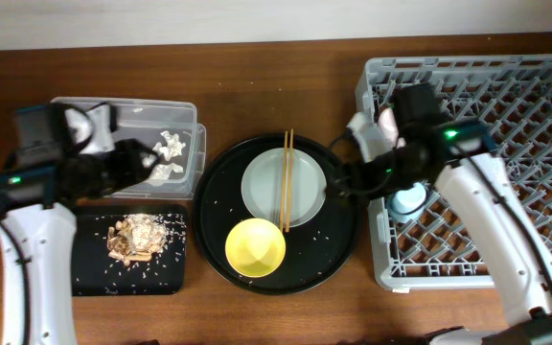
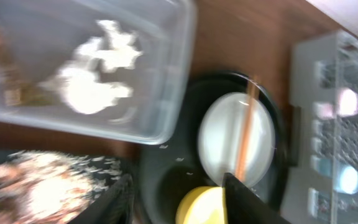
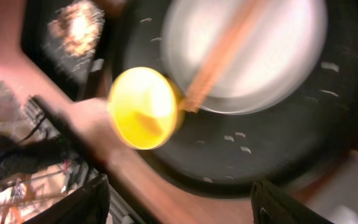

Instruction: Sort waste into correct bins and load items into the dishwasher rack

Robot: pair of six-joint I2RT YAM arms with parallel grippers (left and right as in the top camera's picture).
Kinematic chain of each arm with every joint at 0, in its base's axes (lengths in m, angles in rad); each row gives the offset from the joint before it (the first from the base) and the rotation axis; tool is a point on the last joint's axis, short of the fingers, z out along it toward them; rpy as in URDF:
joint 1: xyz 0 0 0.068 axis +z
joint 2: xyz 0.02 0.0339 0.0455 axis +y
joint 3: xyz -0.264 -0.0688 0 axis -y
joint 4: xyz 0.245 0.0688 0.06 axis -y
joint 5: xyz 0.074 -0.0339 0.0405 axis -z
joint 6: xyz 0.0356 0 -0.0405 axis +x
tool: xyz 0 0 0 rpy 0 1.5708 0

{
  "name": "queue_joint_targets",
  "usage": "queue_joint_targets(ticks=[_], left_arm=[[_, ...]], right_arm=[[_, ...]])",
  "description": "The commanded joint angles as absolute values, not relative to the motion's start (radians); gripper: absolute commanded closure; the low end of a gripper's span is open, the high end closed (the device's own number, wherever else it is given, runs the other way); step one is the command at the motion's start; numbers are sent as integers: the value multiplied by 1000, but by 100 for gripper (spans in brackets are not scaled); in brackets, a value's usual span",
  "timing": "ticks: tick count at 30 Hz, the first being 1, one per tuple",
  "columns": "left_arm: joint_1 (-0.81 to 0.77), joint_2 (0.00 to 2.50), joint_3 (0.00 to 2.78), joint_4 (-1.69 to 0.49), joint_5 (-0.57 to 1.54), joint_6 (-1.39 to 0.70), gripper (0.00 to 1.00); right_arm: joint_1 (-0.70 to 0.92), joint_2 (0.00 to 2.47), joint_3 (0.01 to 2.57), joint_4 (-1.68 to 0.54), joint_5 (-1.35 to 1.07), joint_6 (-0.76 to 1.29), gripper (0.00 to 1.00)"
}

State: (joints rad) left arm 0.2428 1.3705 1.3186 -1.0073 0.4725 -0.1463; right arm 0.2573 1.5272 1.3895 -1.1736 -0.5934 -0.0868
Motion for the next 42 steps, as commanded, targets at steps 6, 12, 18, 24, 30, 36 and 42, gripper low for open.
queue_joint_targets(ticks=[6,12,18,24,30,36,42], left_arm=[[353,1348,1310,-1056,376,-144,0],[352,1348,1310,-1056,376,-144,0],[353,1348,1310,-1056,376,-143,0],[352,1348,1310,-1056,376,-144,0],[352,1348,1310,-1056,376,-143,0],[352,1348,1310,-1057,376,-144,0],[352,1348,1310,-1057,376,-144,0]], right_arm=[[572,1536,1410,-1032,-504,139,29],[805,1569,1410,-955,-191,364,26],[955,1652,1410,-859,-122,383,2],[981,1786,1410,-816,-114,383,54],[982,1913,1408,-758,-111,383,60],[982,1985,1408,-758,-117,383,60],[982,1986,1408,-767,-134,383,62]])
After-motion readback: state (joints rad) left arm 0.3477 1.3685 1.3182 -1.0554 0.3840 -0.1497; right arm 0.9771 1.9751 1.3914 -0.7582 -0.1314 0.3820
